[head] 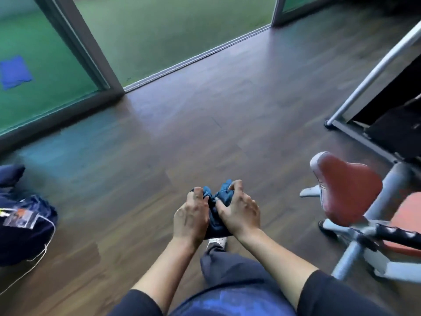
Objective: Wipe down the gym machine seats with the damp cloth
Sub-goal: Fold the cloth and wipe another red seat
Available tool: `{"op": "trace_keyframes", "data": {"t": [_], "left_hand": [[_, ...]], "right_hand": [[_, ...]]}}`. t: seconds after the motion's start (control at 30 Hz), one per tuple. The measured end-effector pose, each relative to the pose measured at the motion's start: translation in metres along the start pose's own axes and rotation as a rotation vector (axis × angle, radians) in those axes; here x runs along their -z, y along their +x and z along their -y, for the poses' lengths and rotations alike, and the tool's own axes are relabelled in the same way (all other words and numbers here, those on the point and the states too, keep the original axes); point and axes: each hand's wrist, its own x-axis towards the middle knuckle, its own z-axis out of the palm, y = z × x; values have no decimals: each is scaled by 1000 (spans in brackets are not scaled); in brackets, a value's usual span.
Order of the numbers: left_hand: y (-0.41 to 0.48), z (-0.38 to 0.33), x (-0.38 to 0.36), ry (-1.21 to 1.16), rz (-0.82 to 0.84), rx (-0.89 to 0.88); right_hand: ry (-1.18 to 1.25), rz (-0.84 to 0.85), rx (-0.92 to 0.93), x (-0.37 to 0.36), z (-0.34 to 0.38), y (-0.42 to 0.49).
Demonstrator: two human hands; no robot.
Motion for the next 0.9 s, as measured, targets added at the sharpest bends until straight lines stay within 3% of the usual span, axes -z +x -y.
{"op": "trace_keyframes", "data": {"t": [0.2,0.37,0.63,0.9], "left_hand": [[142,-39,7,-20,82,-165],[232,-81,-6,20,244,-302],[357,-169,-43,103,480,-766],[409,-266,-84,239,694,-1136]], "right_hand": [[46,-137,-148,24,13,121],[82,-288,-304,41,0,191],[160,-613,-642,67,-35,283],[195,-894,-982,89,-81,326]]}}
